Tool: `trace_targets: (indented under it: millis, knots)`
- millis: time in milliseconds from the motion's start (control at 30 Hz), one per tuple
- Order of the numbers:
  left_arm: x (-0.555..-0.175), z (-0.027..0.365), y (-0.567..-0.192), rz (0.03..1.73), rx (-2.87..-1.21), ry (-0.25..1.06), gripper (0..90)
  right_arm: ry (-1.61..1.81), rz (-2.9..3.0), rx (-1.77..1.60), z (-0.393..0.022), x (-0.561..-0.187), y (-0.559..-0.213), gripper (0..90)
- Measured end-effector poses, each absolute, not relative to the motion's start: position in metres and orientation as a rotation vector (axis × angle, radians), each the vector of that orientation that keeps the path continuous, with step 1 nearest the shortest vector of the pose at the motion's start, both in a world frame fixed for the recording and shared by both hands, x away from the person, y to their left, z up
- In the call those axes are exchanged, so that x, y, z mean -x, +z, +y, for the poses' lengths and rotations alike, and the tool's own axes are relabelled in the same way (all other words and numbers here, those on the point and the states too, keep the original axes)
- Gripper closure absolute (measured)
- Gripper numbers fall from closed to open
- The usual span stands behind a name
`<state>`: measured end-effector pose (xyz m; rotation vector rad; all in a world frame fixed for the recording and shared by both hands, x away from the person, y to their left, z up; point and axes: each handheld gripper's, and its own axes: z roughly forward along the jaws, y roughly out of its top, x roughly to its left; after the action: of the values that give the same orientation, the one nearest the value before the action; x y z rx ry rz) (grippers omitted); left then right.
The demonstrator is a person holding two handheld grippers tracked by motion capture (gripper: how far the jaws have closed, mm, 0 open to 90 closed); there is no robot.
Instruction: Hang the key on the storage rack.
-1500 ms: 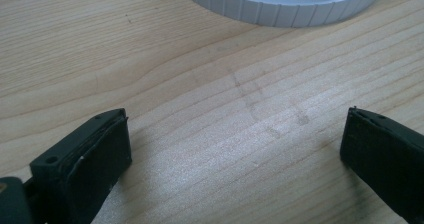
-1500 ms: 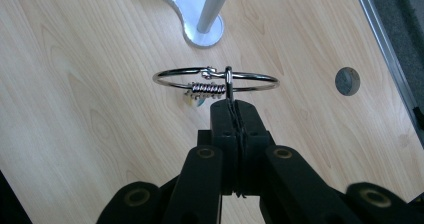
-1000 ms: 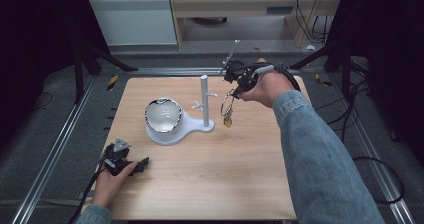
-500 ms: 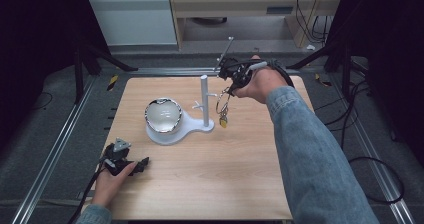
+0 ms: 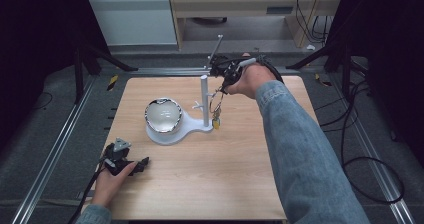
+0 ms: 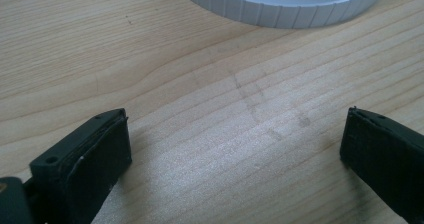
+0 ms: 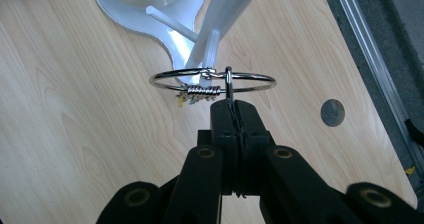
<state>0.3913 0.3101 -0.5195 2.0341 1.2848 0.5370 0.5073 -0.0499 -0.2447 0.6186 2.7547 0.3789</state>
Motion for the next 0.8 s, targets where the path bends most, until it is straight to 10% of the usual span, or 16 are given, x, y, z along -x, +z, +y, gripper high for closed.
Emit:
trace_targets:
  millis: [800]
  knots:
    - [-0.392,0.31,-0.52,1.283,-2.032,0.536,0.0,0.367,2.813,-0.685,-0.042,-0.531,-0.262,86.7]
